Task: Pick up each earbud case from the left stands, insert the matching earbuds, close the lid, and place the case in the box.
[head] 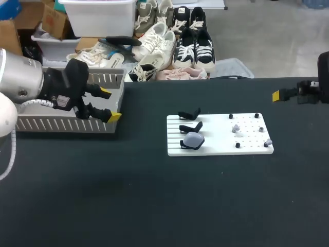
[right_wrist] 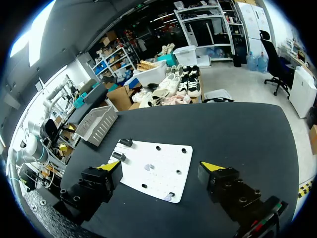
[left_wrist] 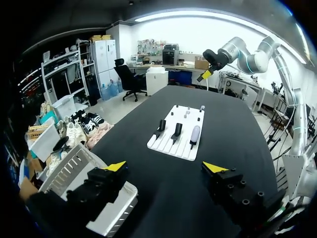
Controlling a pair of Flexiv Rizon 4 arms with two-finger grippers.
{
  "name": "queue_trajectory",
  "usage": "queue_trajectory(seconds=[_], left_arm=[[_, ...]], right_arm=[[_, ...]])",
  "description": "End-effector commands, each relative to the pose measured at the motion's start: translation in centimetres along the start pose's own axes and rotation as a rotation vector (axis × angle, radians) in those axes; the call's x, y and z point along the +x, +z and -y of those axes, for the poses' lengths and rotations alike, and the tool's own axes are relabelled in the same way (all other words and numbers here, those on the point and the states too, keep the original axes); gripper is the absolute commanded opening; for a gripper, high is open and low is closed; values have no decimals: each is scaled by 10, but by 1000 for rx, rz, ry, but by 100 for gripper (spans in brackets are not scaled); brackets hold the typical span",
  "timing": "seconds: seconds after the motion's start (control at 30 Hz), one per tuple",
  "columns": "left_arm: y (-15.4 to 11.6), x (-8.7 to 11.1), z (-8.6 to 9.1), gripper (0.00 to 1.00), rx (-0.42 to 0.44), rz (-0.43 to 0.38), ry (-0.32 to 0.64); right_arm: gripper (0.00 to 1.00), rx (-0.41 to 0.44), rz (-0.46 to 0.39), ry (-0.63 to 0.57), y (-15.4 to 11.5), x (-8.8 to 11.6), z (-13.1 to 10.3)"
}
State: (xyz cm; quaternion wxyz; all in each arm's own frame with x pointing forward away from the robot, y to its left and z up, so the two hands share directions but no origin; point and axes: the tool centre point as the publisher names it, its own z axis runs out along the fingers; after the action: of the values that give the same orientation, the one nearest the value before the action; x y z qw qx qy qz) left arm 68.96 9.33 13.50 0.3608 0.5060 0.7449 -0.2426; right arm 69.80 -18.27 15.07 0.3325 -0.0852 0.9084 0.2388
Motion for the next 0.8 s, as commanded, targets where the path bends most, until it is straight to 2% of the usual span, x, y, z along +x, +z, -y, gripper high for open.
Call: queue_trajectory(seconds=[0.03,0.17,0.77,0.8], left_arm=[[13,-2,0,100,20,-10,9],[22,-1,8,100,40,7,46],[22,-1,8,100,40,7,46],[49,0,27,100,114,6,54]], right_arm=[[100,-7,-1,-2,0,0,2],[100,-7,-1,-2,0,0,2],[100,-7,-1,-2,0,0,2],[100,-7,-1,-2,0,0,2]])
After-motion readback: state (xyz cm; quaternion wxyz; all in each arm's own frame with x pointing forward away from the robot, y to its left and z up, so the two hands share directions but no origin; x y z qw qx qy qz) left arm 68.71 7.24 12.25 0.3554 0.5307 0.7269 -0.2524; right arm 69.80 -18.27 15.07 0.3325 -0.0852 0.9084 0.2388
